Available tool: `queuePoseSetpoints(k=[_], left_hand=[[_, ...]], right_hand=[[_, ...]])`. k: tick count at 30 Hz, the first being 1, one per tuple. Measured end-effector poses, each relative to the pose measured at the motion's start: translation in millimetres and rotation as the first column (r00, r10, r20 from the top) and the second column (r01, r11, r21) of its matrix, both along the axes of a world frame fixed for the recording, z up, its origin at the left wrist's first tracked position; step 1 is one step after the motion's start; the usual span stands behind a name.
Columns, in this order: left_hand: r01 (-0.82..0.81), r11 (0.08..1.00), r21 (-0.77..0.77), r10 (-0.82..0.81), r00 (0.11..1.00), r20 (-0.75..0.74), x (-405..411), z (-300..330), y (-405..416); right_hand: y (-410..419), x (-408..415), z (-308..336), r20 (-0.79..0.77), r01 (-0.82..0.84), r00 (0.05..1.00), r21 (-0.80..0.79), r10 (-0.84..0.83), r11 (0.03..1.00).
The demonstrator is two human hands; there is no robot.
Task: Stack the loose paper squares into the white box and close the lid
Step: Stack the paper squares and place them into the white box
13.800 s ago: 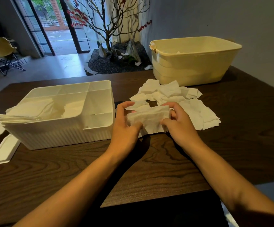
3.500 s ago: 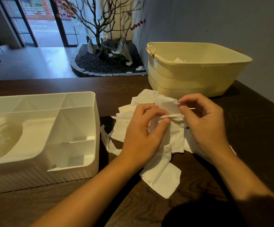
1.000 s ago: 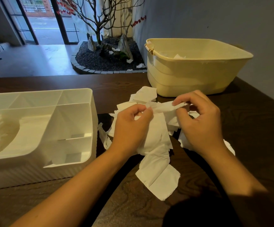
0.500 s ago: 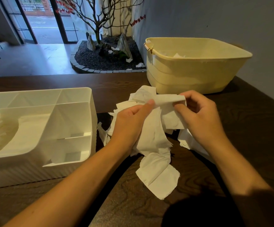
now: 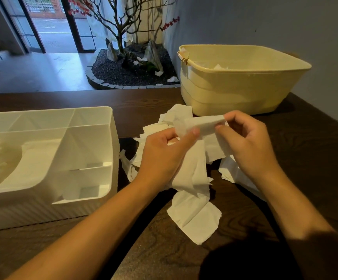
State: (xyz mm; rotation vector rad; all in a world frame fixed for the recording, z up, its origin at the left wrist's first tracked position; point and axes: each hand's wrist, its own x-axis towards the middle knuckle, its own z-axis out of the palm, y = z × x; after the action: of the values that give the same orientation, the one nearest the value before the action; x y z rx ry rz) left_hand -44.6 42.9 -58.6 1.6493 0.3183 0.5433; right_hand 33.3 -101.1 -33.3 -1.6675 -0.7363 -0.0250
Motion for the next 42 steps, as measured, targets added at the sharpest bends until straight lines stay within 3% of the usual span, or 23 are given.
queuePoseSetpoints(k=[2, 4, 9, 14, 17, 22, 29, 35, 42], left_hand=[[-0.069, 0.997, 0.042, 0.070, 0.997, -0.025, 1.6, -6.2, 5.1], [-0.123, 0.991, 0.060, 0.124, 0.992, -0.006, 3.3, -9.5, 11.1], [-0.175, 0.981, 0.080, 0.167, 0.981, 0.100, 1.5, -5.4, 4.8], [-0.252, 0.957, 0.144, 0.239, 0.966, 0.102, 2.2, -9.0, 4.9], [-0.218, 0.963, 0.157, 0.199, 0.972, 0.129, 0.9, -6.0, 4.7], [-0.174, 0.958, 0.228, 0.174, 0.985, 0.023, 2.6, -12.5, 4.9], [-0.143, 0.982, 0.121, 0.147, 0.989, -0.023, 4.5, -11.3, 10.8], [-0.051, 0.997, 0.064, 0.047, 0.997, 0.058, 1.5, -3.1, 2.6], [-0.043, 0.997, -0.057, 0.044, 0.999, 0.009, 1.5, -3.6, 7.4]], right_hand=[[-1.7, -1.9, 0.1, 0.167, 0.000, 0.986, -0.054, 0.009, 0.999], [-3.4, -1.4, 0.8, 0.228, 0.002, 0.974, -0.067, 0.014, 0.998], [-4.6, 3.6, -0.3, 0.170, -0.015, 0.985, -0.087, 0.029, 0.996], [-5.8, 1.8, -0.5, 0.180, -0.072, 0.980, -0.056, 0.081, 0.996], [-6.7, 2.3, 0.0, 0.175, -0.077, 0.981, -0.045, 0.084, 0.996], [-6.5, 3.3, 0.8, 0.191, -0.107, 0.975, -0.025, 0.110, 0.994], [-6.6, 4.7, -1.6, 0.167, -0.098, 0.981, -0.035, 0.103, 0.995], [-7.6, 6.4, 1.5, 0.097, -0.086, 0.992, 0.051, 0.081, 0.995], [-5.7, 10.4, -2.2, -0.005, -0.008, 1.000, -0.029, 0.007, 1.000]])
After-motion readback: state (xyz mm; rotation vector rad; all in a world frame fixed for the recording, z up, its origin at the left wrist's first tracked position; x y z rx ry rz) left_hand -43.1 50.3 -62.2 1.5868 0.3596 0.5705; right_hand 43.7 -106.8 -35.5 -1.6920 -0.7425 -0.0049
